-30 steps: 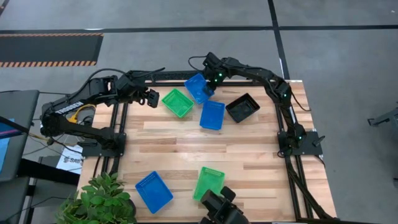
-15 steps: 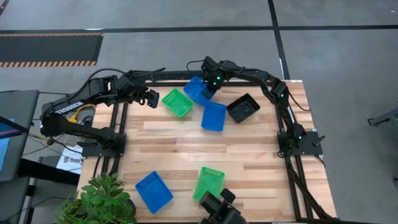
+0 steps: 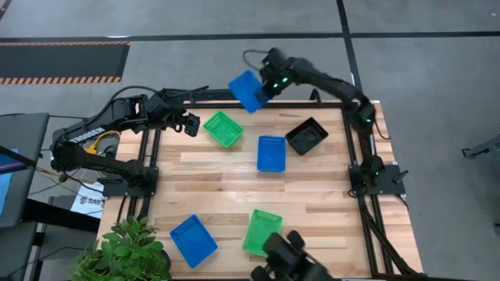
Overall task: Stack baskets by color
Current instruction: Stack the top blue bin on the middle blue bin
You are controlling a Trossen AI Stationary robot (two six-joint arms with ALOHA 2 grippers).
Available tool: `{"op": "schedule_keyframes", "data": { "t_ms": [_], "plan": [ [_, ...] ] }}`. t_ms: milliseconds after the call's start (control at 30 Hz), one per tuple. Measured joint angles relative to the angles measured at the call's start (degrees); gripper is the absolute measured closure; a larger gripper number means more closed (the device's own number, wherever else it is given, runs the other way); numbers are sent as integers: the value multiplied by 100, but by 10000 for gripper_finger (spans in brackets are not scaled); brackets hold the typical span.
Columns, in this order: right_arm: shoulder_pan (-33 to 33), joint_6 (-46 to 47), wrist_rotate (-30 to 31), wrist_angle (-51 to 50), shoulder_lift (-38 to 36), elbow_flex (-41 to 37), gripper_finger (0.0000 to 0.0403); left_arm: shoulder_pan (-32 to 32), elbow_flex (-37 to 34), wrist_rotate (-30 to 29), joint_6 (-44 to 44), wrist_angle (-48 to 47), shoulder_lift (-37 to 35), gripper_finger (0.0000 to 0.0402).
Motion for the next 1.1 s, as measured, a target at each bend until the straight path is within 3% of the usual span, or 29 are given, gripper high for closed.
{"op": "schedule_keyframes", "data": {
  "t_ms": [133, 333, 467, 633, 833, 1100],
  "plan": [
    [3, 501, -107, -771, -912, 4, 396, 0, 0, 6, -9, 7, 0, 128],
    [809, 978, 611, -1545, -2288, -599, 395, 0, 0, 10, -101, 112, 0, 128],
    [1513, 1905, 1206, -1309, -3323, -2116, 394, 0, 0, 10, -223, 129, -1, 128],
    [2247, 3735, 1378, 423, -4314, -4414, 392, 0, 0, 10, -243, 234, -2, 128],
    [2931, 5366, 1560, 2232, -4579, -5903, 393, 0, 0, 13, -304, 232, -1, 128],
    [3803, 6515, 1982, 2250, -4145, -6183, 389, 0, 0, 13, -413, 223, 0, 128]
  ]
}}
